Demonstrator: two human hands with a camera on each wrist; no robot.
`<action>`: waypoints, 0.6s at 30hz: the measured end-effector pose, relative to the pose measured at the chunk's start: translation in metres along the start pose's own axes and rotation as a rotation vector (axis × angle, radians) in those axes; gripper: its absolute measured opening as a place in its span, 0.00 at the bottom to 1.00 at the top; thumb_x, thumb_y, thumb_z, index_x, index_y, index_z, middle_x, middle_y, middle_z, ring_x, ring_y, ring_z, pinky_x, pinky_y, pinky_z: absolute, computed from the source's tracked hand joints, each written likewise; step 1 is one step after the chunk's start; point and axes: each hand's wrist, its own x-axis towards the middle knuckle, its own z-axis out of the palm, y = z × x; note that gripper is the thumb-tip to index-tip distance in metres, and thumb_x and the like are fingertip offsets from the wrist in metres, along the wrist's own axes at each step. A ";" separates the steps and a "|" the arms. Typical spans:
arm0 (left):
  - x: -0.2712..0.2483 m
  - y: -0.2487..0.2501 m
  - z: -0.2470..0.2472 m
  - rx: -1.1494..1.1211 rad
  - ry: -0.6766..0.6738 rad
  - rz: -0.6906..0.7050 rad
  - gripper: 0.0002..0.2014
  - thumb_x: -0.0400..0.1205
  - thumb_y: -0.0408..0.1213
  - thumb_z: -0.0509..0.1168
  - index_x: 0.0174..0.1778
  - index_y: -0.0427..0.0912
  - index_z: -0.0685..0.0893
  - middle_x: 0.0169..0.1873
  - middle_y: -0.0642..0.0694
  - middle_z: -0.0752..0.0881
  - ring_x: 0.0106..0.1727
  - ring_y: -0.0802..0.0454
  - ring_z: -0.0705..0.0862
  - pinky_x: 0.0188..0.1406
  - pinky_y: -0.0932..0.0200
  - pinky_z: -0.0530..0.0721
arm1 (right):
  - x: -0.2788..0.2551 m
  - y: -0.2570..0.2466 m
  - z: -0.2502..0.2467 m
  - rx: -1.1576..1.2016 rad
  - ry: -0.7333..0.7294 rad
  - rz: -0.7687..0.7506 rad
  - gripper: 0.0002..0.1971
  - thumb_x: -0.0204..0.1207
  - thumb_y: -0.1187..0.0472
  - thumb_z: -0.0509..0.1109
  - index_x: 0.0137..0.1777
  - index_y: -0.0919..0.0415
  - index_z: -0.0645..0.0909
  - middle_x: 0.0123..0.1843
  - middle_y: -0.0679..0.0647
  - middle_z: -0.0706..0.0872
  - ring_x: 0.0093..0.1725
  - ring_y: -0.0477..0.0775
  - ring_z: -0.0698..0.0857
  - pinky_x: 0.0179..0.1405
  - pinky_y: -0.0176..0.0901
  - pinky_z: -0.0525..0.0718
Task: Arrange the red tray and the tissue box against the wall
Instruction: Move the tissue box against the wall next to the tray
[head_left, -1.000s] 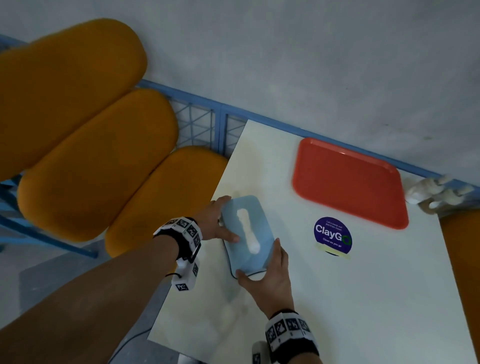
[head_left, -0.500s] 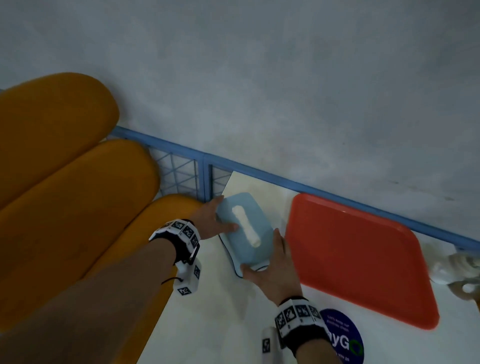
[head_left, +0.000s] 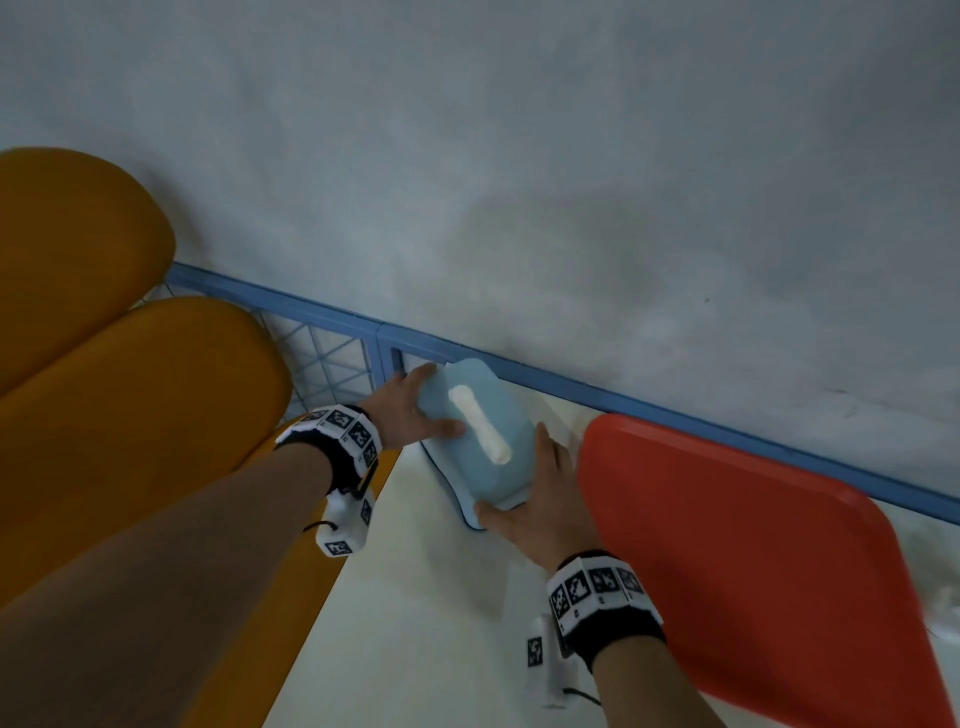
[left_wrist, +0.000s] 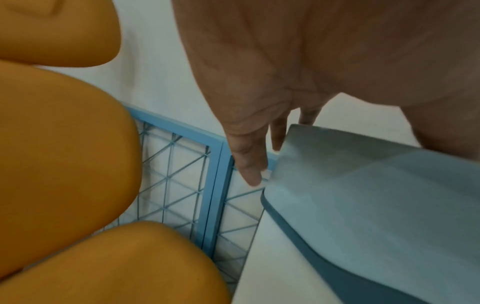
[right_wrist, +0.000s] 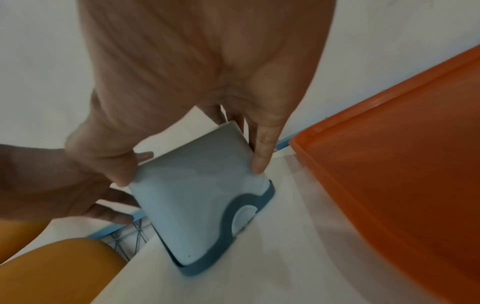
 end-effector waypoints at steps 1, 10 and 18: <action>0.002 0.001 -0.001 0.045 -0.006 0.056 0.57 0.63 0.69 0.75 0.83 0.55 0.51 0.81 0.42 0.62 0.79 0.40 0.67 0.77 0.41 0.70 | -0.002 0.000 0.001 -0.015 0.018 -0.006 0.60 0.56 0.38 0.79 0.81 0.47 0.42 0.81 0.50 0.55 0.77 0.56 0.62 0.72 0.55 0.72; -0.014 -0.006 0.011 0.298 -0.010 0.191 0.55 0.63 0.73 0.70 0.83 0.59 0.51 0.85 0.45 0.52 0.81 0.34 0.57 0.79 0.33 0.64 | -0.007 0.009 0.008 -0.213 0.046 -0.053 0.55 0.67 0.39 0.73 0.82 0.55 0.39 0.85 0.55 0.41 0.82 0.60 0.43 0.79 0.59 0.58; -0.060 -0.016 0.052 0.238 0.238 0.313 0.32 0.78 0.56 0.68 0.76 0.50 0.69 0.76 0.47 0.68 0.74 0.43 0.68 0.72 0.42 0.79 | 0.024 0.024 -0.027 -0.349 -0.078 -0.092 0.39 0.76 0.53 0.66 0.82 0.49 0.47 0.85 0.50 0.38 0.82 0.60 0.48 0.77 0.57 0.60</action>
